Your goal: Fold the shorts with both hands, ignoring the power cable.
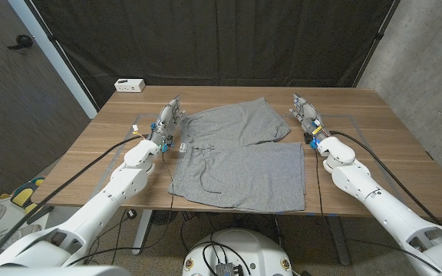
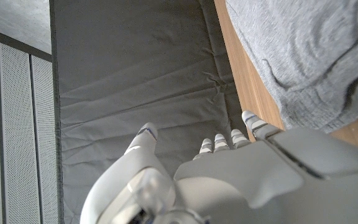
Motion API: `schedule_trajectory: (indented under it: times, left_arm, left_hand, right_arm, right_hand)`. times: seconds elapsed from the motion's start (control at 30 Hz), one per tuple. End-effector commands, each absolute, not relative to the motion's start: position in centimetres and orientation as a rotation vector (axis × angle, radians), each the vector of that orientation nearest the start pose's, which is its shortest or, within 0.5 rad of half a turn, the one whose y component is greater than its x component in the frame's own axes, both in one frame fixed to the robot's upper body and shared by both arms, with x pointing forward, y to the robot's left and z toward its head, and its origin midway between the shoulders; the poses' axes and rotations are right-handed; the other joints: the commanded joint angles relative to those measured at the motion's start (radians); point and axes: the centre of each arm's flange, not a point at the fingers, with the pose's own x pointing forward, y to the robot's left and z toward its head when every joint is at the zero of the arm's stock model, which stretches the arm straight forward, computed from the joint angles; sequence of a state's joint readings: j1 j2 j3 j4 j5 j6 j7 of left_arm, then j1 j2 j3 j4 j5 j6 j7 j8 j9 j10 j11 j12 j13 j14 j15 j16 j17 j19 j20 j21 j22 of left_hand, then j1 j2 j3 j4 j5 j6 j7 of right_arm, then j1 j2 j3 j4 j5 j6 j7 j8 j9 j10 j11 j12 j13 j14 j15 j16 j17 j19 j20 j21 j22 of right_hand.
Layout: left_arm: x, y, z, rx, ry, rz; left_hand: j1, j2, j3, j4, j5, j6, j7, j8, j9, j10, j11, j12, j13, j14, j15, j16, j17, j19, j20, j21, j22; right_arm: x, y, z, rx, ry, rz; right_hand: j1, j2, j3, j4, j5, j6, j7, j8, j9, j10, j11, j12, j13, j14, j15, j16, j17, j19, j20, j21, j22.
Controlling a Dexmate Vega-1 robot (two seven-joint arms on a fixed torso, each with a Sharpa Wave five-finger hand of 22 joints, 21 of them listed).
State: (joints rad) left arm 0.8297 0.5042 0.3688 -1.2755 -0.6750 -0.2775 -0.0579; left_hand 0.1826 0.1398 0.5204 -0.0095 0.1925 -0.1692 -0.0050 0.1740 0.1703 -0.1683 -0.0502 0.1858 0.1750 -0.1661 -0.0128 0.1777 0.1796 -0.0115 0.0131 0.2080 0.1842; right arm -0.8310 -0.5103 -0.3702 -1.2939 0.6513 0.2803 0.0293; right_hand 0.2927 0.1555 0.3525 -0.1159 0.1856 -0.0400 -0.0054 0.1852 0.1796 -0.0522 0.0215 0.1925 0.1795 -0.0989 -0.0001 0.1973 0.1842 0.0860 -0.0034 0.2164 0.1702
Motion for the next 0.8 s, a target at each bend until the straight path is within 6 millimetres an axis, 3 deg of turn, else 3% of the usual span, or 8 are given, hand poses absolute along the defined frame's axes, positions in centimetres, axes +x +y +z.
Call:
schedule_trajectory:
  times: [0.03, 0.17, 0.2, 0.23, 0.33, 0.47, 0.57, 0.8]
  left_arm:
    - [66.0, 29.4, -3.0, -0.059, -0.553, -0.231]
    - [65.4, 29.4, -3.0, -0.017, -0.578, -0.195]
    - [65.2, 29.4, -3.0, -0.001, -0.586, -0.184]
    - [64.9, 29.4, -2.9, 0.021, -0.596, -0.17]
    - [64.1, 29.5, -2.4, 0.097, -0.623, -0.131]
    - [62.7, 29.4, -1.8, 0.217, -0.647, -0.082]
    - [61.6, 29.2, -1.5, 0.309, -0.661, -0.054]
    - [59.5, 28.5, -1.2, 0.42, -0.708, -0.002]
  left_hand:
    - [0.007, 0.069, 0.015, 0.023, 0.006, -0.082, 0.005, 0.0, 0.003, -0.034, 0.001, 0.003, 0.004, -0.028, -0.007, 0.002, 0.001, -0.004, -0.016, 0.002, 0.004]
    - [0.005, 0.046, 0.017, 0.033, 0.005, -0.077, -0.008, 0.004, 0.002, -0.027, -0.01, 0.007, 0.004, -0.023, -0.012, 0.004, -0.001, -0.004, -0.017, 0.002, 0.003]
    - [0.005, 0.026, 0.013, 0.031, 0.002, -0.065, -0.02, 0.008, 0.002, -0.015, -0.016, 0.012, 0.004, -0.014, -0.015, 0.005, -0.004, 0.0, -0.016, 0.003, 0.002]
    - [0.006, 0.005, 0.007, 0.024, -0.001, -0.04, -0.026, 0.016, 0.002, 0.009, -0.019, 0.02, 0.003, 0.005, -0.011, 0.008, -0.008, 0.008, 0.007, 0.006, 0.002]
    - [0.016, -0.021, -0.002, 0.005, -0.005, 0.01, -0.034, 0.026, 0.002, 0.049, -0.015, 0.03, 0.003, 0.026, -0.003, 0.008, -0.011, 0.017, 0.012, 0.007, 0.001]
    - [0.029, -0.025, -0.001, -0.011, -0.006, 0.052, -0.027, 0.031, 0.002, 0.088, 0.0, 0.037, 0.004, 0.056, 0.004, 0.012, -0.012, 0.024, 0.013, 0.008, 0.001]
    - [0.036, -0.027, -0.001, -0.019, -0.007, 0.074, -0.02, 0.034, 0.002, 0.099, 0.005, 0.038, 0.004, 0.069, 0.014, 0.012, -0.012, 0.014, 0.009, 0.003, 0.001]
    - [0.06, -0.033, -0.001, -0.051, -0.013, 0.177, -0.029, 0.045, 0.003, 0.163, 0.015, 0.046, 0.005, 0.112, 0.023, 0.011, -0.012, 0.004, 0.015, 0.0, 0.002]
  right_arm:
    - [65.6, -29.1, -2.4, 0.026, -0.591, 0.201]
    - [65.2, -29.0, -2.4, 0.013, -0.601, 0.205]
    - [65.0, -29.0, -2.3, -0.007, -0.605, 0.208]
    - [64.9, -29.0, -2.2, -0.009, -0.614, 0.193]
    - [64.4, -29.0, -1.9, -0.048, -0.626, 0.2]
    - [63.2, -29.0, -1.5, -0.131, -0.655, 0.172]
    - [62.4, -29.0, -1.2, -0.207, -0.669, 0.152]
    - [60.4, -29.1, -0.7, -0.359, -0.685, 0.101]
  right_hand:
    - [-0.004, 0.008, 0.006, 0.01, 0.006, -0.009, 0.0, 0.006, 0.003, -0.009, -0.001, 0.006, 0.006, -0.007, -0.004, 0.007, 0.004, 0.006, -0.004, 0.003, 0.005]
    - [-0.011, 0.007, 0.003, 0.017, 0.005, -0.007, 0.0, 0.006, 0.003, -0.003, 0.002, 0.008, 0.006, 0.0, 0.003, 0.01, 0.005, 0.008, -0.002, 0.002, 0.005]
    - [-0.011, 0.005, 0.002, 0.017, 0.006, -0.005, 0.001, 0.007, 0.003, 0.002, 0.004, 0.009, 0.006, 0.002, 0.007, 0.01, 0.005, 0.011, 0.002, 0.003, 0.005]
    - [-0.011, 0.003, 0.001, 0.017, 0.006, -0.002, 0.002, 0.008, 0.003, 0.003, 0.005, 0.009, 0.006, 0.011, 0.015, 0.013, 0.004, 0.016, 0.01, 0.003, 0.005]
    - [-0.004, -0.002, 0.004, 0.012, 0.008, 0.01, 0.001, 0.011, 0.003, 0.024, 0.019, 0.013, 0.006, 0.035, 0.038, 0.016, 0.0, 0.029, 0.03, 0.005, 0.005]
    - [0.009, -0.004, 0.009, 0.004, 0.009, 0.024, 0.007, 0.014, 0.003, 0.048, 0.022, 0.017, 0.006, 0.057, 0.05, 0.017, -0.003, 0.059, 0.055, 0.012, 0.006]
    - [0.018, -0.003, 0.014, 0.0, 0.009, 0.046, 0.014, 0.02, 0.003, 0.078, 0.025, 0.023, 0.007, 0.083, 0.06, 0.021, -0.003, 0.069, 0.057, 0.013, 0.007]
    - [0.042, 0.001, 0.028, -0.013, 0.009, 0.079, 0.013, 0.026, 0.003, 0.112, 0.029, 0.027, 0.007, 0.12, 0.059, 0.026, -0.004, 0.087, 0.059, 0.014, 0.008]
